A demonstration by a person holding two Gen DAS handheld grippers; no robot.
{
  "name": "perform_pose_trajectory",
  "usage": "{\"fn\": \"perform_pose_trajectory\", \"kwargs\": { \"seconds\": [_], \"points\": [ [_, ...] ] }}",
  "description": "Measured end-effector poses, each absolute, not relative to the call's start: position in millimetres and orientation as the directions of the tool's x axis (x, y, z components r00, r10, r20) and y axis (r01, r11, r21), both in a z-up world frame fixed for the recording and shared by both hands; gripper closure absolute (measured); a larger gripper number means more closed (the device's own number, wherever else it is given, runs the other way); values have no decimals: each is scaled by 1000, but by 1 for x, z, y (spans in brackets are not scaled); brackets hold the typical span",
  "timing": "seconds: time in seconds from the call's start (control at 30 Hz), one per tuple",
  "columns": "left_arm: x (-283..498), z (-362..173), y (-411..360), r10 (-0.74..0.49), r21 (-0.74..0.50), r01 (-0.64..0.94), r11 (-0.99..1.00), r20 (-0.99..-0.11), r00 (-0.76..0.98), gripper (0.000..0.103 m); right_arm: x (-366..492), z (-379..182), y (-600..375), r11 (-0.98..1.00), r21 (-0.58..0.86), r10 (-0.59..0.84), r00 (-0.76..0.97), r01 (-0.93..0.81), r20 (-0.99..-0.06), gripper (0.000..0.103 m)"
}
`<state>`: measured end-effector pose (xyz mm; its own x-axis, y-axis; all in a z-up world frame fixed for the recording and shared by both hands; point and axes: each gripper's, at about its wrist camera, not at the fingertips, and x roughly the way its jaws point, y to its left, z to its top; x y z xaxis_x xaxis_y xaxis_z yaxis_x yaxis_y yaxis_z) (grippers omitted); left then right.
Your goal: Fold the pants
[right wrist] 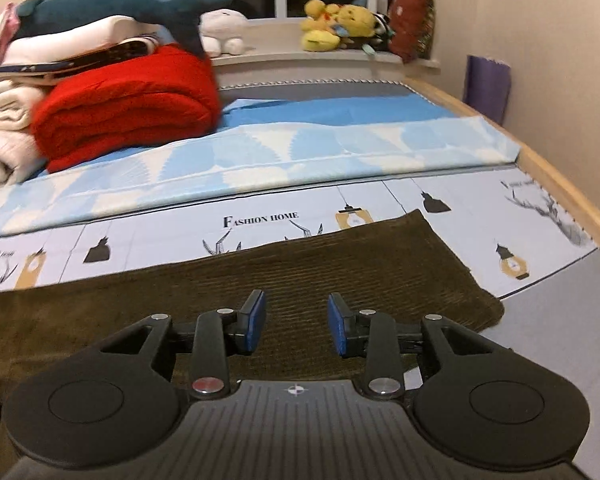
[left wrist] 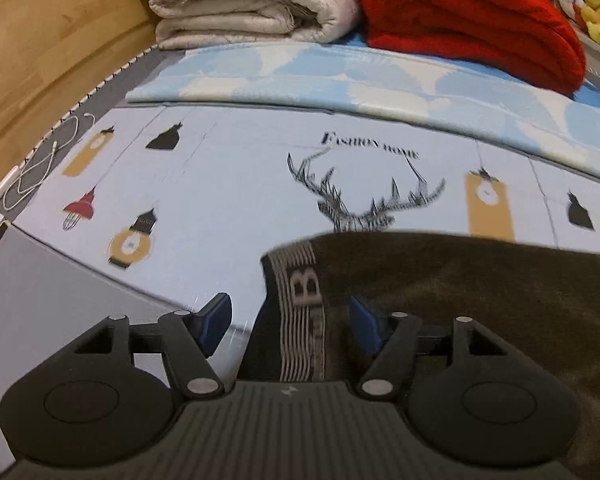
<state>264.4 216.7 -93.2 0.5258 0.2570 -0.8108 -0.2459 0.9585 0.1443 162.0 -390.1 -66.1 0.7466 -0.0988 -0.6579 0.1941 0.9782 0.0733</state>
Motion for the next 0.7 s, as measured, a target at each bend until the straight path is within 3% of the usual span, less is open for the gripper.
{"fn": "perform_pose_trajectory", "kwargs": {
  "seconds": [0.33,0.47,0.57,0.7],
  "points": [
    [166,-27,209,93,34,-114,993,-824,559,34,107,-64,-401,983,32,-117,759,179,-641,66],
    [133,-62,215,55,-34,-159,987,-851,523,33,96,-66,-406,983,43,-108,752,179,-651,66],
    [125,-110,220,77,33,-150,988,-952,297,41,91,-69,-406,985,43,-95,739,165,-667,66],
    [115,-111,228,81,32,-147,989,-936,342,25,91,-75,-402,991,37,-69,713,131,-697,65]
  ]
}}
